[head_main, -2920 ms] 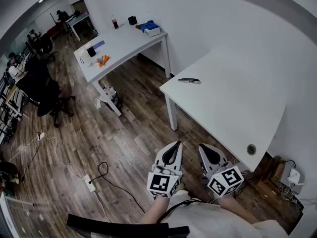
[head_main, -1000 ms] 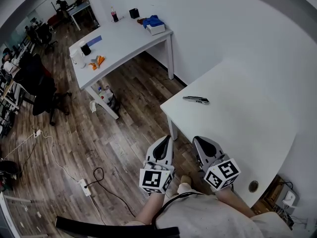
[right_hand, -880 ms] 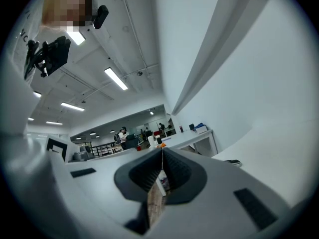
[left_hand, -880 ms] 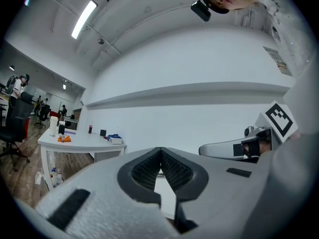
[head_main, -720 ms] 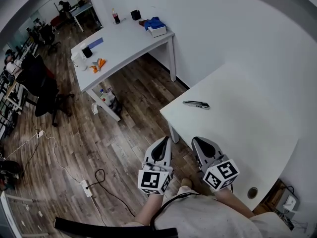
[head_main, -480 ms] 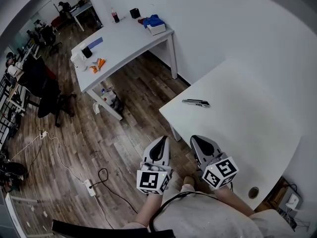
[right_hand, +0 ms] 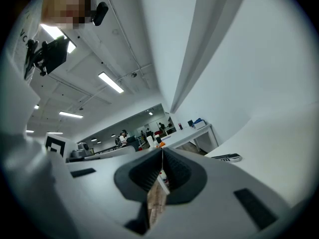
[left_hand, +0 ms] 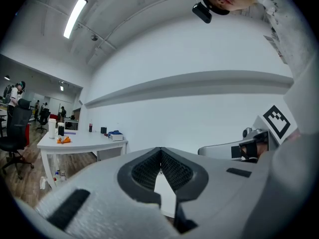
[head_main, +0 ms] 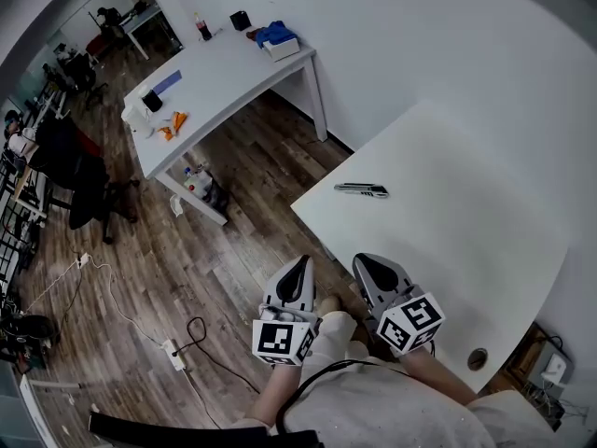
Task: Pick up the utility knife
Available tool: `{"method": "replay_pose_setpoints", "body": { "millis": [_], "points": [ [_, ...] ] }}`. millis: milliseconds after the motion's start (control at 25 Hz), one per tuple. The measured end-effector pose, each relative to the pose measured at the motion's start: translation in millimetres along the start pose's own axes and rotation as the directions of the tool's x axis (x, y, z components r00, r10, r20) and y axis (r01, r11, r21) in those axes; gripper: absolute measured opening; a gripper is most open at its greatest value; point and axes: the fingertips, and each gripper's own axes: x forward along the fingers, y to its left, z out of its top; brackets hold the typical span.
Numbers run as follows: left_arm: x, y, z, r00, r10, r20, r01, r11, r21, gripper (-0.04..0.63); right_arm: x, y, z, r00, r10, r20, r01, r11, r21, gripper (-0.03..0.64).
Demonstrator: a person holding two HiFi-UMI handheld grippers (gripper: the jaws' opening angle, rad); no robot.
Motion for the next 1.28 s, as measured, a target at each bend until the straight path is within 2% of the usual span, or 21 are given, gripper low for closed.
{"method": "replay_pose_setpoints", "body": {
  "millis": [320,600,1080,1280],
  "points": [
    [42.6,4.4,4.7,0.998,-0.061,0.029,0.062,0.998,-0.024,0.006,12.7,-25.2,11.4,0.998,-0.06,-0.007,0.06,0.998,-0.027,0.009],
    [78.2,7.9,-8.3,0.987,-0.162,0.016,0.162,0.984,-0.068,0.006,37.7,-49.6,14.3,0.994,-0.11,-0.028,0.109,0.993,-0.038,0.008],
    [132.5,68.8,-16.9,0.985,-0.173,-0.005,0.172,0.98,-0.097,0.006,99.2,-79.1,15.2,0.983,-0.174,-0.056,0.172,0.984,-0.037,0.009],
    [152.1,84.4,-21.1,0.979,-0.203,-0.007,0.201,0.974,-0.102,0.006,117.3,-92.0,8.3,0.975,-0.203,-0.088,0.198,0.979,-0.054,0.008]
  ]
}}
